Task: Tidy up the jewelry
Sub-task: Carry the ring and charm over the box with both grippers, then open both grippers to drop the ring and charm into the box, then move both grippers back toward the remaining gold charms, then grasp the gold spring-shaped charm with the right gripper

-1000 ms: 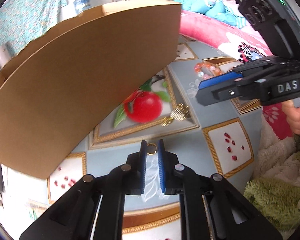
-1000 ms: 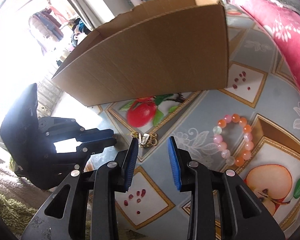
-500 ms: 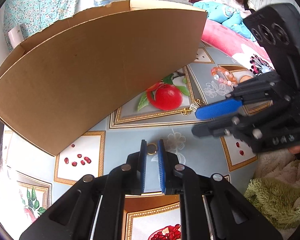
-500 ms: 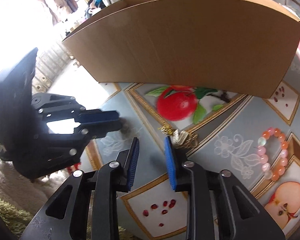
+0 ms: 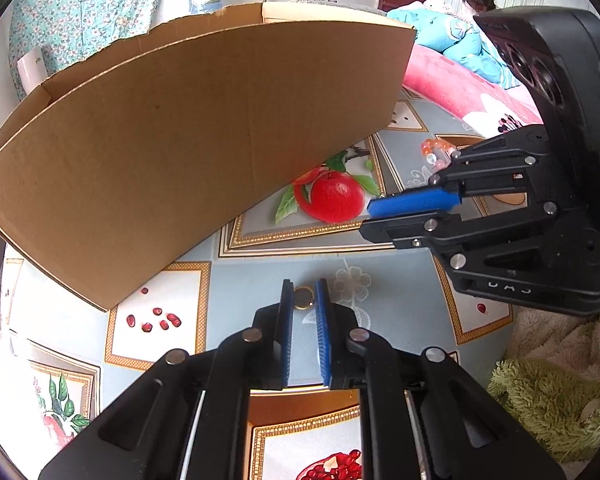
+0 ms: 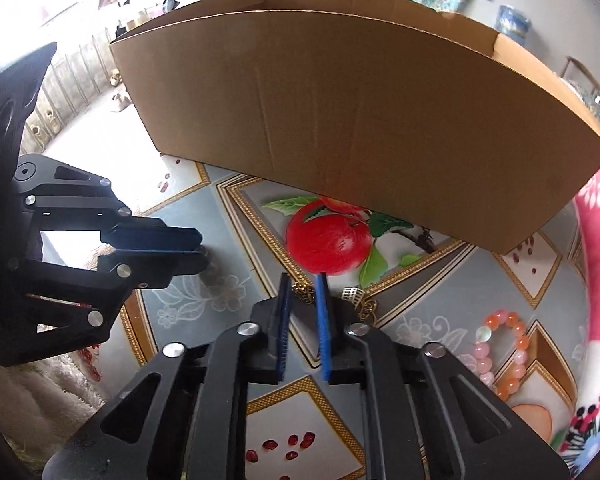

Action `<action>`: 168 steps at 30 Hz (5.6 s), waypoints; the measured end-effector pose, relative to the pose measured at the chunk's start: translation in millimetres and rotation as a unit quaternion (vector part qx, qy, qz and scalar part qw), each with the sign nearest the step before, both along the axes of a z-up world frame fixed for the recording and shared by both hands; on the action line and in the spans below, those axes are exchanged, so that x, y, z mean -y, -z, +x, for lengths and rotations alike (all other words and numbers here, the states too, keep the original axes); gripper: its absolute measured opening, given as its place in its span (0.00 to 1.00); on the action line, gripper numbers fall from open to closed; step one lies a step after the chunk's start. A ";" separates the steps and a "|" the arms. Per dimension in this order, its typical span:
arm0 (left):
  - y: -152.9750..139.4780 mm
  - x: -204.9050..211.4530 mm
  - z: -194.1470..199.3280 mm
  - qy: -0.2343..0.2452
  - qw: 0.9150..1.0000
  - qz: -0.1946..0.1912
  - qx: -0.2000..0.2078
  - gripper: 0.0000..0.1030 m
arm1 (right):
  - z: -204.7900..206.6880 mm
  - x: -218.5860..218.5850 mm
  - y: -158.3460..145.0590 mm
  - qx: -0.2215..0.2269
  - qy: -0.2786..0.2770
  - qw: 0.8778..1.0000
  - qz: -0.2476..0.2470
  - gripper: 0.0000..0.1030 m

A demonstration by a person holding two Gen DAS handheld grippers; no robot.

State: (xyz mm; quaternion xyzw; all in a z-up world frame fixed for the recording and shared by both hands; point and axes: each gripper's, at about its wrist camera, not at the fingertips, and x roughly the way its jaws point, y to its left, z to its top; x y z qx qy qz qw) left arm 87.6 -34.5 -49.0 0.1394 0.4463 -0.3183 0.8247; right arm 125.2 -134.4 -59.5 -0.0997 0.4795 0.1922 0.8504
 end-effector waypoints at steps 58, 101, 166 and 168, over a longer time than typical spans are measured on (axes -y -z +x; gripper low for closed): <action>-85.5 -14.9 192.2 -0.118 0.969 -0.130 -0.176 0.19 | 159.3 61.9 -111.3 0.003 0.018 0.985 0.169 0.06; -14.5 -1.3 -0.4 -0.063 0.997 -0.019 -0.034 0.87 | 5.3 74.6 -22.0 -0.078 0.079 0.971 0.213 0.24; -4.4 23.5 -17.8 -0.009 0.999 0.018 0.050 0.73 | -9.1 75.6 -21.0 -0.030 0.080 0.994 0.070 0.12; -3.5 25.1 -16.8 -0.007 0.999 0.019 0.048 0.69 | -12.4 64.0 -17.0 -0.030 0.056 0.996 0.067 0.12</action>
